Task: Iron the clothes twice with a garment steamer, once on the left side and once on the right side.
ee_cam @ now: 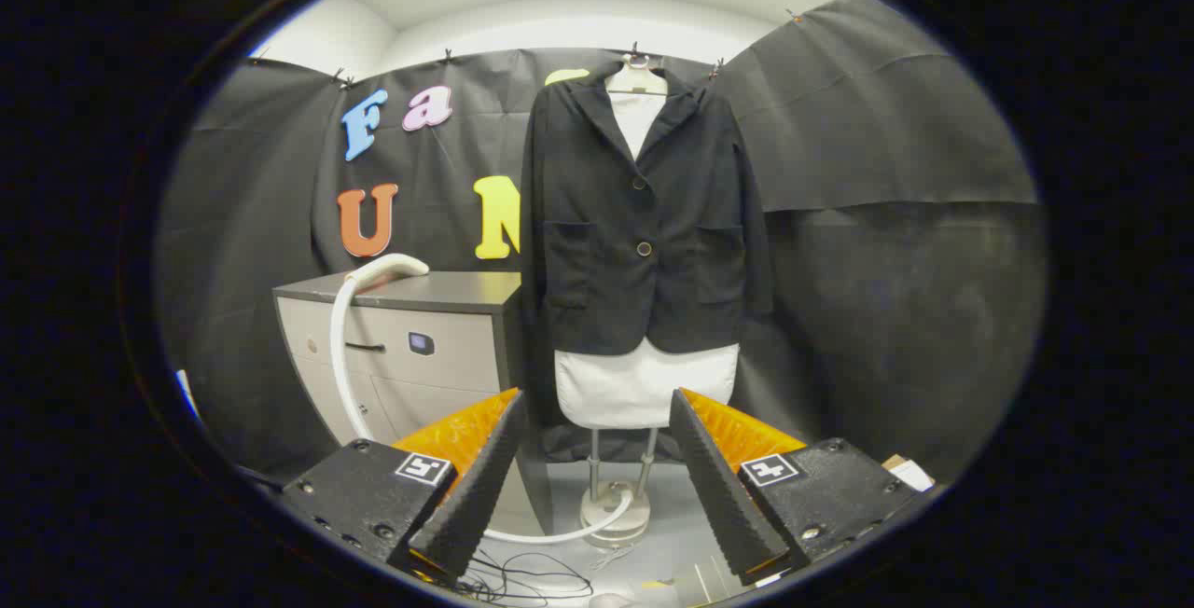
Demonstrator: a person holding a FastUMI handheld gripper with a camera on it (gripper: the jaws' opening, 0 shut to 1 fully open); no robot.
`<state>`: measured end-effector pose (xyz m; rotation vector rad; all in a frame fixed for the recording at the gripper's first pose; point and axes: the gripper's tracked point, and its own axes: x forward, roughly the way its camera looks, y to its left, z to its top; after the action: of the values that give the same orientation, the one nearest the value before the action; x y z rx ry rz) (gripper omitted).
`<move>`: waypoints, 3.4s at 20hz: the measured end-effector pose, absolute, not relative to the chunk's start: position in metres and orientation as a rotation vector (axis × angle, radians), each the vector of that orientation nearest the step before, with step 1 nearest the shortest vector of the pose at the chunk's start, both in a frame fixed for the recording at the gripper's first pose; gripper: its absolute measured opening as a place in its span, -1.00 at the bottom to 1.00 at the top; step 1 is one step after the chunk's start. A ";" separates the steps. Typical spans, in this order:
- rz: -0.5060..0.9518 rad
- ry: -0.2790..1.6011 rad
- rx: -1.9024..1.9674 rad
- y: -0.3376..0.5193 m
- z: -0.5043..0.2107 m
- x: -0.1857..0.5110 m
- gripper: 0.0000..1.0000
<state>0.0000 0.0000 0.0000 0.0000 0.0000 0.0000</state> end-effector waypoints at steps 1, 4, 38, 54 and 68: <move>-0.003 0.002 0.002 0.000 0.000 0.000 0.96; -0.009 0.004 0.010 0.002 0.001 0.001 0.96; 0.421 0.222 -0.119 0.389 0.111 0.225 0.93; 0.362 0.479 -0.016 0.442 0.081 0.286 0.18; 0.347 0.236 0.005 0.376 0.171 0.225 -0.27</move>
<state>0.2247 0.3758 0.1710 0.0045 0.2355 0.3474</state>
